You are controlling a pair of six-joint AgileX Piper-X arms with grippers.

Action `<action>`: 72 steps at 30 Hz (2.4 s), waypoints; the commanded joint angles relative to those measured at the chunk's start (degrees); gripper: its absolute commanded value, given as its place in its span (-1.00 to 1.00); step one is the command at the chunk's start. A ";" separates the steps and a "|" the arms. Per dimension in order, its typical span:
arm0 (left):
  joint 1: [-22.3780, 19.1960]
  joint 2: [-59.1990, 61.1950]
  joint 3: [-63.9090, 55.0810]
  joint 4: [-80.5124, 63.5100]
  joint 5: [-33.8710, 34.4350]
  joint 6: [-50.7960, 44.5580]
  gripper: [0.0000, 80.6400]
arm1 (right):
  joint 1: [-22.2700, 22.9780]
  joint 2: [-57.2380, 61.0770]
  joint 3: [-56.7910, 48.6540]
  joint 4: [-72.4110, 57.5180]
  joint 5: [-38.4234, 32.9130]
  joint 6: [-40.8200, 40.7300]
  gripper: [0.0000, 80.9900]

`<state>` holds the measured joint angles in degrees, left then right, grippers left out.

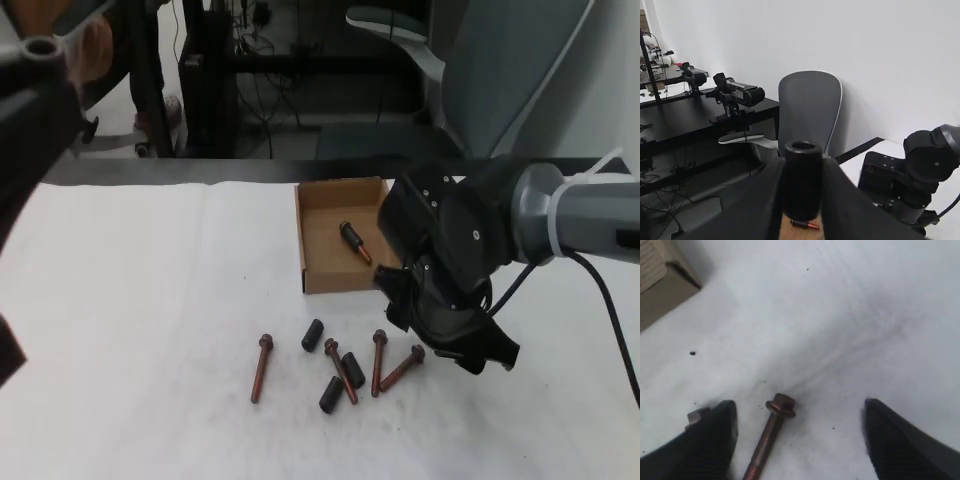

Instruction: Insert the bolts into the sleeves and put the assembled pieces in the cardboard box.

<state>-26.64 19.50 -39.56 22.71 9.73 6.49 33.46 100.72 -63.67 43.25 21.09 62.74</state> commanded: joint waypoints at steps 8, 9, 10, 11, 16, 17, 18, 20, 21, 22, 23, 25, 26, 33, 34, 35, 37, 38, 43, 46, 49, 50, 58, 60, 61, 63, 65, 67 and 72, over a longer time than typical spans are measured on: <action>0.00 -0.39 -0.87 0.58 -0.67 0.36 -0.96 | 1.19 3.72 0.38 -0.31 -3.61 6.17 0.63; 0.00 -0.39 -0.87 0.56 -0.84 0.36 -0.96 | 1.43 4.15 0.38 -0.32 -3.91 8.15 0.60; 0.00 -0.39 -0.87 0.56 -0.89 0.36 -0.96 | 1.64 4.48 0.38 -0.32 -3.91 9.28 0.46; 0.00 -0.39 -0.87 0.56 -0.88 0.36 -0.96 | 1.77 4.79 0.38 -0.32 -3.91 9.74 0.25; 0.00 -0.39 -0.67 0.56 -0.88 0.36 -0.96 | 2.01 5.56 0.38 -0.54 -4.20 8.98 -0.99; 0.00 -0.39 -0.55 0.71 -0.88 0.36 -0.96 | 2.01 5.22 0.38 -0.54 -3.48 6.59 -0.98; 0.00 -0.39 -0.22 0.83 -0.88 0.36 -0.96 | 2.01 4.60 0.38 -0.54 -3.17 5.02 -0.99; 0.00 -0.14 0.98 0.58 -0.88 -0.06 -0.96 | 2.01 3.04 0.38 -0.25 -1.59 1.46 -0.99; 0.00 0.17 2.14 0.33 -0.88 -0.84 -0.96 | 2.17 2.17 0.38 -0.27 -0.52 -0.49 -0.99; 0.00 0.67 2.95 -0.17 -0.88 -1.75 -0.96 | 2.36 0.75 0.38 -0.27 0.95 -3.19 -0.99; 0.00 1.35 4.09 -1.42 -0.48 -3.34 -0.96 | 2.68 -0.88 0.38 -0.27 3.17 -5.69 -0.99; 0.00 2.77 6.66 -5.81 1.08 -7.12 -0.96 | 3.70 -4.40 0.38 -0.57 8.16 -11.22 -0.99; 0.00 3.69 7.74 -7.91 2.03 -8.33 -0.96 | 4.56 -7.11 0.38 -0.76 11.13 -13.97 -0.99; -1.48 13.91 16.85 -25.67 6.93 -10.86 -0.96 | 10.20 -22.91 3.87 -17.09 16.87 -31.44 -0.99; -2.64 16.79 18.03 -27.99 7.15 -10.86 -0.96 | 10.98 -24.99 5.29 -20.84 15.96 -34.93 -0.99; -3.59 18.76 19.03 -30.23 7.16 -10.86 -0.96 | 11.99 -26.86 6.90 -25.66 14.68 -38.99 -0.99; -6.48 23.66 20.52 -34.61 6.68 -10.86 -0.96 | 13.90 -29.62 9.85 -34.46 11.06 -46.52 -0.99; -8.06 26.06 21.28 -37.45 6.10 -10.86 -0.96 | 14.80 -30.83 11.57 -39.11 8.07 -51.13 -0.99; -15.77 36.85 24.04 -49.87 -2.04 -10.86 -0.96 | 17.24 -33.50 17.74 -51.98 -6.23 -61.20 -0.99; -18.18 41.04 25.37 -57.98 -5.77 -11.29 -0.96 | 17.23 -33.49 19.88 -51.73 -7.27 -57.20 -0.99; -18.63 43.80 25.82 -64.01 -5.72 -13.18 -0.96 | 17.33 -33.49 21.55 -51.93 -7.83 -56.36 -0.99; -18.62 44.07 25.80 -64.69 -5.69 -13.67 -0.96 | 17.28 -33.49 21.75 -52.16 -8.54 -56.36 -0.99; -18.62 44.12 25.80 -69.15 -5.57 -14.20 -0.96 | 18.01 -33.49 21.77 -54.80 -14.37 -56.05 -0.99; -18.62 44.12 25.80 -68.46 -5.57 -14.20 -0.96 | 18.26 -33.49 21.77 -56.09 -14.37 -54.18 -0.99; -18.62 44.12 25.80 -68.39 -5.57 -14.20 -0.96 | 18.24 -33.49 21.77 -56.67 -14.37 -53.77 -0.99; -18.62 44.12 25.80 -68.39 -5.57 -14.20 -0.96 | 18.24 -33.49 21.77 -57.17 -14.37 -54.00 -0.99; -18.62 44.12 25.80 -68.14 -5.57 -14.20 -0.96 | 18.24 -33.49 21.77 -58.09 -14.37 -54.17 -0.99; -18.62 44.12 25.80 -67.93 -5.81 -14.20 -0.96 | 18.35 -33.49 21.77 -58.96 -14.62 -54.16 -0.99; -18.62 44.12 25.80 -67.96 -8.52 -14.20 -0.96 | 18.55 -33.49 22.18 -58.95 -14.82 -54.16 -0.99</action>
<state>-45.00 63.71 -13.59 -44.85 2.86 -7.31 51.89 67.85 -41.65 -14.43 6.90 8.21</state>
